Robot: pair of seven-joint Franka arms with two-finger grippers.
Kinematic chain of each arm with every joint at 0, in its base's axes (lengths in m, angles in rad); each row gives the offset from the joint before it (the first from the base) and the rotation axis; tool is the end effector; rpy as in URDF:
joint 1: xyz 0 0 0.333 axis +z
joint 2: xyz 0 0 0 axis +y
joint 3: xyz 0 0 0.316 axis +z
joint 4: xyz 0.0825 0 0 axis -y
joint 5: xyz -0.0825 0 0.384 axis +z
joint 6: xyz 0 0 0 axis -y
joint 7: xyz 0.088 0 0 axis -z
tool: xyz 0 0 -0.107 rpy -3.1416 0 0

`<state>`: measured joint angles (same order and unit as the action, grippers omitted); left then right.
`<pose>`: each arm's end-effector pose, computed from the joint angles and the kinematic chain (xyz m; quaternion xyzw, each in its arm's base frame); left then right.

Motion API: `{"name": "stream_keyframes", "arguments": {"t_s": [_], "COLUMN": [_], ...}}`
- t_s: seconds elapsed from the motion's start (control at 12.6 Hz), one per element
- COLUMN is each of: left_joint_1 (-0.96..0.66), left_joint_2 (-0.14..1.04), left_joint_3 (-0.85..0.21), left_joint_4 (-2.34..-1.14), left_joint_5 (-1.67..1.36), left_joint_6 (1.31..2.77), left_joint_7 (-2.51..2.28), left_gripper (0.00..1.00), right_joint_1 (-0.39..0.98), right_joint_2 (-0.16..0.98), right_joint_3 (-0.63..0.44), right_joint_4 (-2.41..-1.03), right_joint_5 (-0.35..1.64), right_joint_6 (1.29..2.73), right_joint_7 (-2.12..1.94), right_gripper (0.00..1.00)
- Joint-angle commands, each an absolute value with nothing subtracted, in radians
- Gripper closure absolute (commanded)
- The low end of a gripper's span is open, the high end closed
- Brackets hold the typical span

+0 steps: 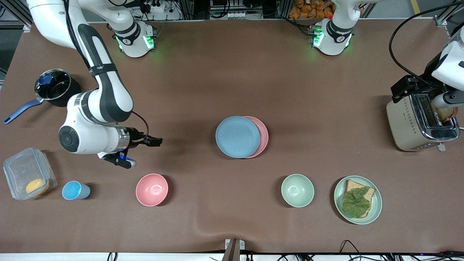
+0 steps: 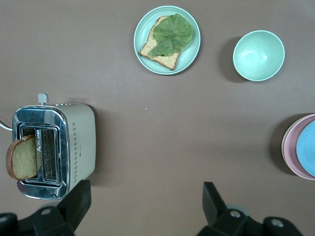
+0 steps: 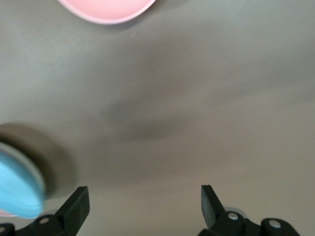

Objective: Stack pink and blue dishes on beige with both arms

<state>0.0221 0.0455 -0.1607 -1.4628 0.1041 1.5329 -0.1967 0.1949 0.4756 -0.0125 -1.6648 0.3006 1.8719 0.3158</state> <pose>0.5618 -0.0644 0.6473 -0.9982 -0.0318 -0.0204 0.0455 0.6293 0.1398 0.3148 -0.9739 0.1280 0.1609 0.0962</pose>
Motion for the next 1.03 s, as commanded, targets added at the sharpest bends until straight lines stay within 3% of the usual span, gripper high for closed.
{"name": "stream_keyframes", "arguments": {"t_s": [0.0, 0.24, 0.72, 0.95], "left_joint_1": [0.012, 0.011, 0.005, 0.005], "left_joint_2": [-0.003, -0.008, 0.006, 0.005], "left_joint_3": [-0.140, -0.138, -0.137, -0.137], "left_joint_4": [-1.500, -1.499, -1.486, -1.490], "left_joint_5": [0.081, 0.081, 0.019, 0.018], "left_joint_6": [1.531, 1.529, 1.531, 1.522], "left_joint_7": [-0.178, -0.178, -0.176, -0.176], "left_gripper": [0.00, 0.00, 0.00, 0.00], "right_joint_1": [0.103, 0.012, 0.006, 0.006], "right_joint_2": [0.427, 0.326, 0.017, -0.052], "right_joint_3": [0.008, 0.008, 0.009, 0.008], "right_joint_4": [-1.677, -1.678, -1.680, -1.675], "right_joint_5": [0.226, 0.157, 0.049, -0.012], "right_joint_6": [1.835, 1.758, 1.639, 1.600], "right_joint_7": [0.144, -0.050, -0.091, -0.087], "right_gripper": [0.00, 0.00, 0.00, 0.00]}}
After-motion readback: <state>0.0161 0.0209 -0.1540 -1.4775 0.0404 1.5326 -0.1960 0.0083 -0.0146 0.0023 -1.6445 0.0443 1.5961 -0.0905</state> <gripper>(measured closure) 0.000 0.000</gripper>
